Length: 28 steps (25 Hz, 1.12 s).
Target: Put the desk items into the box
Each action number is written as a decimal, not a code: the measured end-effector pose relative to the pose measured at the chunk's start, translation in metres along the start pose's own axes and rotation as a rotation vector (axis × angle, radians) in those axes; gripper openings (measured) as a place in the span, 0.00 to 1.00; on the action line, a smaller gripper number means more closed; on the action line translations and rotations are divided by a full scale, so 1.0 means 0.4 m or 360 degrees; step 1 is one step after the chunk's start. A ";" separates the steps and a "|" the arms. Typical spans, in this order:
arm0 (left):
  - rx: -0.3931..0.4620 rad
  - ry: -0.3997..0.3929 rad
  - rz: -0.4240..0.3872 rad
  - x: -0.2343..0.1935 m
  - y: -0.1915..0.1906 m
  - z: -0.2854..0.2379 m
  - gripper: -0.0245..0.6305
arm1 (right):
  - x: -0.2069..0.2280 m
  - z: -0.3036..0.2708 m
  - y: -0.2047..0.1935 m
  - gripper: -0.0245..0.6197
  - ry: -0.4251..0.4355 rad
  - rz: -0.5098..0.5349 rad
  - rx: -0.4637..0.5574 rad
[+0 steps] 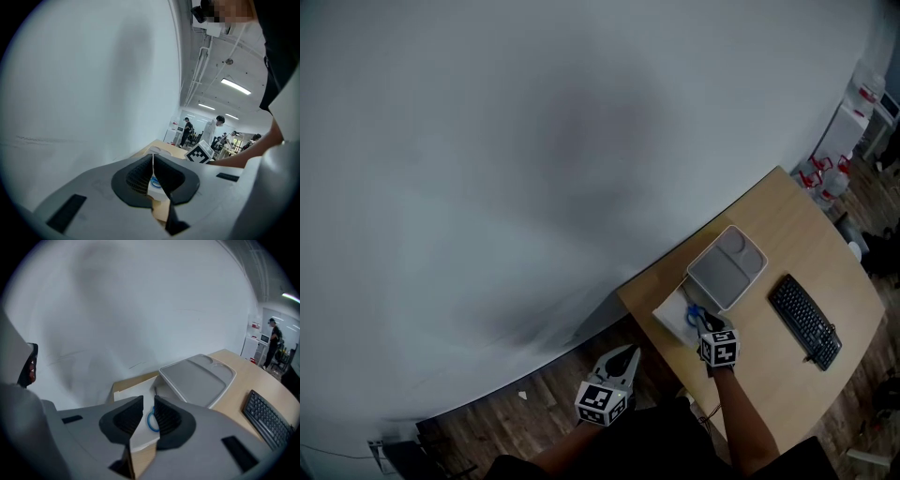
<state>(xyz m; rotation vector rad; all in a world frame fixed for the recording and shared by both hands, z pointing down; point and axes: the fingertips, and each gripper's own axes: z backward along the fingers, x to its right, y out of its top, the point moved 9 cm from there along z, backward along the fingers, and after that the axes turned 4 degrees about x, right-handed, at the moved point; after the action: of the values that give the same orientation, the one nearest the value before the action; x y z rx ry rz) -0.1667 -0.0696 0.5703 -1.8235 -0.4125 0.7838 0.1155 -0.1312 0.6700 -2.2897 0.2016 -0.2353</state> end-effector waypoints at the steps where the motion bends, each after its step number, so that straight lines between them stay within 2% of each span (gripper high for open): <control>1: 0.0006 -0.0020 -0.0001 0.007 0.004 -0.006 0.07 | -0.001 0.017 0.005 0.24 -0.0003 -0.0014 0.0025; 6: 0.0035 -0.0133 0.0000 0.045 0.023 -0.040 0.07 | -0.007 0.105 0.006 0.16 -0.0023 -0.0077 0.0115; 13: -0.0004 -0.0282 0.0013 0.090 0.058 -0.105 0.07 | -0.032 0.251 0.023 0.15 -0.0130 -0.0252 0.0240; 20: -0.0037 -0.0553 -0.0053 0.183 0.086 -0.199 0.07 | -0.018 0.424 0.032 0.15 -0.0373 -0.0354 0.0470; 28: -0.0077 -0.0877 -0.0166 0.333 0.104 -0.323 0.07 | 0.054 0.629 -0.022 0.15 -0.0767 -0.0477 0.0646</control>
<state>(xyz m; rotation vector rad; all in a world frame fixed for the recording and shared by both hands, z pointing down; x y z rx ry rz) 0.0146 -0.0939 0.5187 -1.5950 -0.8782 1.2100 0.1958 0.0501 0.5137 -1.8948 -0.4047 0.1205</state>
